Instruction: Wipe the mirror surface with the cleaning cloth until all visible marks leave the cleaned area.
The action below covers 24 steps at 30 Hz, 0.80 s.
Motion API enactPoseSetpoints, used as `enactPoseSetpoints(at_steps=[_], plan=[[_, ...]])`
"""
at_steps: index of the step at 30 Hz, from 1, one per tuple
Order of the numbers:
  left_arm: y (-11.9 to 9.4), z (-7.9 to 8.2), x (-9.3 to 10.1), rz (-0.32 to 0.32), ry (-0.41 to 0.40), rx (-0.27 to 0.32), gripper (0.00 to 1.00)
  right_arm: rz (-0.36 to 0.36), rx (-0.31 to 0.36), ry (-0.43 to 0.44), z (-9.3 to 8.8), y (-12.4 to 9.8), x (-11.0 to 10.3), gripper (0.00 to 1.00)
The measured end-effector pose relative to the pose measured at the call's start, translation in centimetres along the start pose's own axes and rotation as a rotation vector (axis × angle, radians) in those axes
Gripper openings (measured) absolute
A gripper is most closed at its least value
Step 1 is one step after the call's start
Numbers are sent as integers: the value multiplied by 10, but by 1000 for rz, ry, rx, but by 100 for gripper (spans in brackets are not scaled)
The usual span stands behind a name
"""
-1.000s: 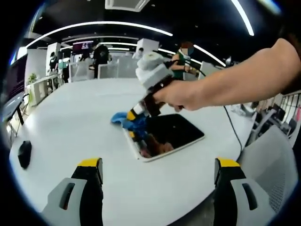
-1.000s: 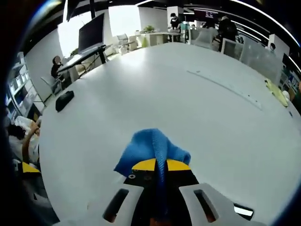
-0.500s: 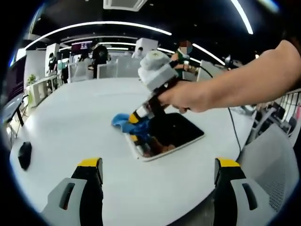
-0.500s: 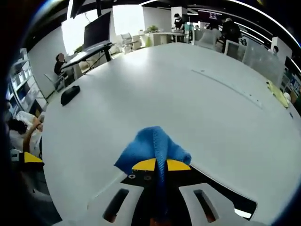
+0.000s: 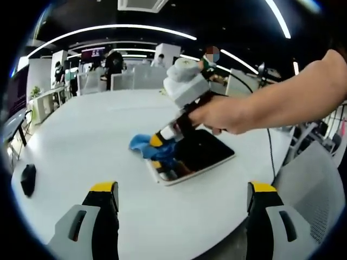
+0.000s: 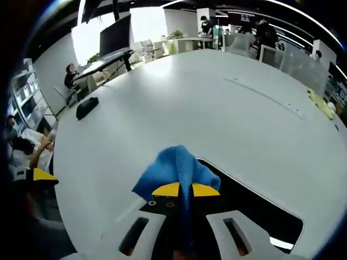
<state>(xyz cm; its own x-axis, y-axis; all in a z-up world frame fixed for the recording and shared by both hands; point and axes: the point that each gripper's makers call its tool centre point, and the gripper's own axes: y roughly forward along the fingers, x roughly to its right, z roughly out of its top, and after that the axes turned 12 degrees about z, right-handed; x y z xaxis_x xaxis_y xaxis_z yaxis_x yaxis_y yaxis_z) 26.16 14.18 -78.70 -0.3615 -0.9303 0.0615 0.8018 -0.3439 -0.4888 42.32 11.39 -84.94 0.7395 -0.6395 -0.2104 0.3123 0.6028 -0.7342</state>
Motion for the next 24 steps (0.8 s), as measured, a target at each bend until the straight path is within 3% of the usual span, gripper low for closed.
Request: enactPoseSetpoints(at_steps=[10, 15, 24], plan=[[0, 1, 0, -1, -1, 4, 99, 12, 7, 1, -6, -2, -9, 1], [0, 1, 0, -2, -5, 5, 99, 15, -16, -56, -6, -2, -9, 1], [0, 1, 0, -3, -4, 4, 99, 16, -33, -74, -6, -1, -9, 1]])
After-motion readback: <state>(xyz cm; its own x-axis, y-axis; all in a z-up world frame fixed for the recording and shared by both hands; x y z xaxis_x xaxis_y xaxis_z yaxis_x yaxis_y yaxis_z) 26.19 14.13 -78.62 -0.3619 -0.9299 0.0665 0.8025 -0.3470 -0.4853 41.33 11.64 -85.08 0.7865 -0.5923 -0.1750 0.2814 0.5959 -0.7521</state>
